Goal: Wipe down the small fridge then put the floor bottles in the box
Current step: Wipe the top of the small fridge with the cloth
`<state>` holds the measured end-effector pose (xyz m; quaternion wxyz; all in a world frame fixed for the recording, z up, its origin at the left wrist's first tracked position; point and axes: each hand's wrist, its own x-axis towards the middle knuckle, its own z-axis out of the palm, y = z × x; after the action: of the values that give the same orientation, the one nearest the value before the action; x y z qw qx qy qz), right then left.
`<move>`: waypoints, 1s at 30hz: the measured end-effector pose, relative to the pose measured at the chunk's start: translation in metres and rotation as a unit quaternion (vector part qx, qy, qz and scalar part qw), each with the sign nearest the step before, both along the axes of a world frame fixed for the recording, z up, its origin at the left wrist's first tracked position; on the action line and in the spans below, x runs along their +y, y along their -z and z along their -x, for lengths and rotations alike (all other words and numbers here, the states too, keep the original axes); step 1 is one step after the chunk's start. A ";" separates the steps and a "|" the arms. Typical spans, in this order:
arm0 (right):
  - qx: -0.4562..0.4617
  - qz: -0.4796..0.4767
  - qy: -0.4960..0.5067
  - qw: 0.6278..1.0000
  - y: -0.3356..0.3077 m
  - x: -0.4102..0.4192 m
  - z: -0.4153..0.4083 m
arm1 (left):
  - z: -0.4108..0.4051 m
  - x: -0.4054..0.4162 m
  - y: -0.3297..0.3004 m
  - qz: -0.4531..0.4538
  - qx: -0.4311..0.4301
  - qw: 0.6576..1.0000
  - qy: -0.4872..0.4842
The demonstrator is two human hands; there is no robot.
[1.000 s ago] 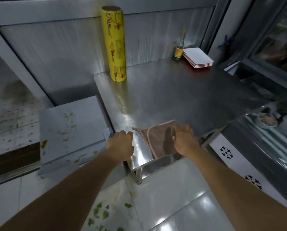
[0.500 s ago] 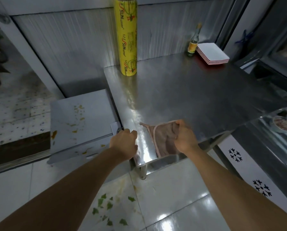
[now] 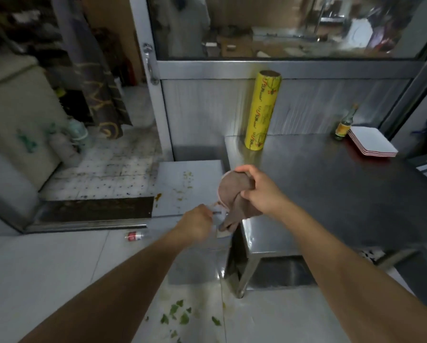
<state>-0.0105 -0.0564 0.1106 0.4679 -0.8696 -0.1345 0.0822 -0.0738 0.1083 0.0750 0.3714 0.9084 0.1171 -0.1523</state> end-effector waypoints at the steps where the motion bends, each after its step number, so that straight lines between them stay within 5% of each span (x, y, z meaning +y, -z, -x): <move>1: 0.014 -0.037 -0.012 0.999 -0.006 0.013 0.003 | 0.003 0.007 -0.006 0.073 0.016 0.996 -0.055; 3: 0.047 -0.102 -0.043 0.993 -0.016 0.039 0.009 | 0.010 0.022 -0.016 0.249 0.060 0.948 -0.189; 6: 0.081 -0.155 -0.071 0.982 -0.025 0.079 0.018 | 0.021 0.053 -0.018 0.514 0.090 0.805 -0.284; 8: 0.098 -0.169 -0.075 0.978 -0.024 0.103 0.024 | 0.027 0.075 -0.014 0.583 0.120 0.758 -0.268; 11: 0.115 -0.156 -0.058 0.979 -0.018 0.133 0.030 | 0.031 0.108 -0.012 0.602 0.091 0.735 -0.298; 13: 0.119 -0.111 -0.024 0.986 -0.013 0.149 0.031 | 0.026 0.135 -0.006 0.583 0.025 0.741 -0.333; 16: 0.102 -0.019 0.034 0.994 0.001 0.168 0.034 | 0.020 0.180 0.000 0.479 -0.055 0.803 -0.351; 21: 0.062 0.144 0.042 0.987 0.027 0.184 0.043 | 0.009 0.214 0.012 0.329 -0.065 0.931 -0.142; 23: 0.068 0.169 0.047 0.982 0.038 0.180 0.043 | 0.000 0.213 0.023 0.180 -0.071 0.979 -0.066; 26: 0.075 0.184 0.064 0.978 0.052 0.165 0.034 | -0.019 0.207 0.038 -0.012 -0.095 0.995 0.029; 30: 0.087 0.190 0.076 0.975 0.073 0.140 0.004 | -0.053 0.190 0.053 0.004 -0.045 0.997 0.057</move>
<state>-0.0149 0.0833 0.0380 0.3088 -0.9399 -0.0084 0.1455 -0.0206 0.2988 0.0224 0.3703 0.9182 0.0472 -0.1325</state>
